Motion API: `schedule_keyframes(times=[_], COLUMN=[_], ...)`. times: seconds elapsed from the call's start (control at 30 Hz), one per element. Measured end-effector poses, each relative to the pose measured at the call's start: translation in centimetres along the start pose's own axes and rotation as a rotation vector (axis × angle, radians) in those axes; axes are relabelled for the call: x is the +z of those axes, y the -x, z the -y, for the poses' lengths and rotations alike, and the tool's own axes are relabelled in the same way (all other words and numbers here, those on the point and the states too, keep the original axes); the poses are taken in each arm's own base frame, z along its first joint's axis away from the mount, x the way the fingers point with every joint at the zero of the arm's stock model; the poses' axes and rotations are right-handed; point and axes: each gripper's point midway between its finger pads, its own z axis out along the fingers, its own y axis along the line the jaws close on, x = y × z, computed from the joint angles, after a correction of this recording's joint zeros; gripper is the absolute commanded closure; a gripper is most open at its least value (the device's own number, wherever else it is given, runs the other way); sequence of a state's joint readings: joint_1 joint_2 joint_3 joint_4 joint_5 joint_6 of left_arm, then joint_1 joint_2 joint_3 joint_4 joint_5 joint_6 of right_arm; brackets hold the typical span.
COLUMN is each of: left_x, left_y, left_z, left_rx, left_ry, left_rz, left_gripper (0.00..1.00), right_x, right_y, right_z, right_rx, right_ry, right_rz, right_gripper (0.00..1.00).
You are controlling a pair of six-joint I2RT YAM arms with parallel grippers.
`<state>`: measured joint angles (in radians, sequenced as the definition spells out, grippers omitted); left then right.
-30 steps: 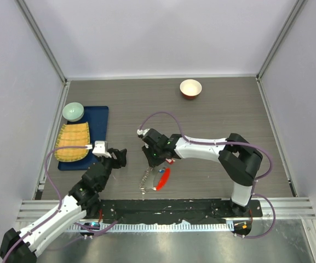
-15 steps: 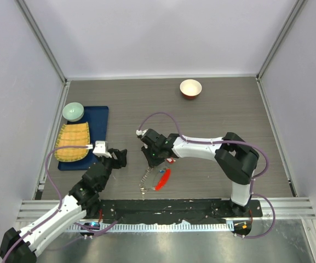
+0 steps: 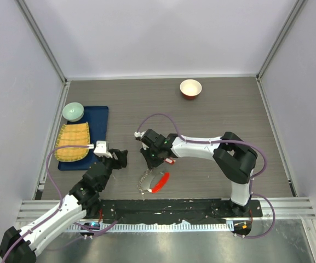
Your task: Put the keys on the keyring
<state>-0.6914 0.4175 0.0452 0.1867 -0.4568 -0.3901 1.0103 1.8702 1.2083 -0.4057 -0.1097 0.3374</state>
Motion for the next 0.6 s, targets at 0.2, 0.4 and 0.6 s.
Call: schedule_keyframes(times=[0.2, 0.4, 0.6], left_x=[0.0, 0.0, 0.0], left_y=[-0.1, -0.1, -0.2], left_z=[0.1, 0.1, 0.1], left_rx=[0.002, 0.002, 0.004], left_ry=[-0.004, -0.004, -0.005], left_rz=[-0.005, -0.005, -0.01], left_gripper=[0.31, 0.31, 0.31], right_x=[0.0, -0.8, -1.4], right_y=[-0.1, 0.3, 0.8], right_z=[0.0, -0.7, -1.0], right_rx=[-0.017, -0.045, -0.053], right_ry=[0.006, 0.039, 0.052], right_rz=[-0.005, 0.011, 0.03], right_gripper=[0.75, 0.75, 0.75])
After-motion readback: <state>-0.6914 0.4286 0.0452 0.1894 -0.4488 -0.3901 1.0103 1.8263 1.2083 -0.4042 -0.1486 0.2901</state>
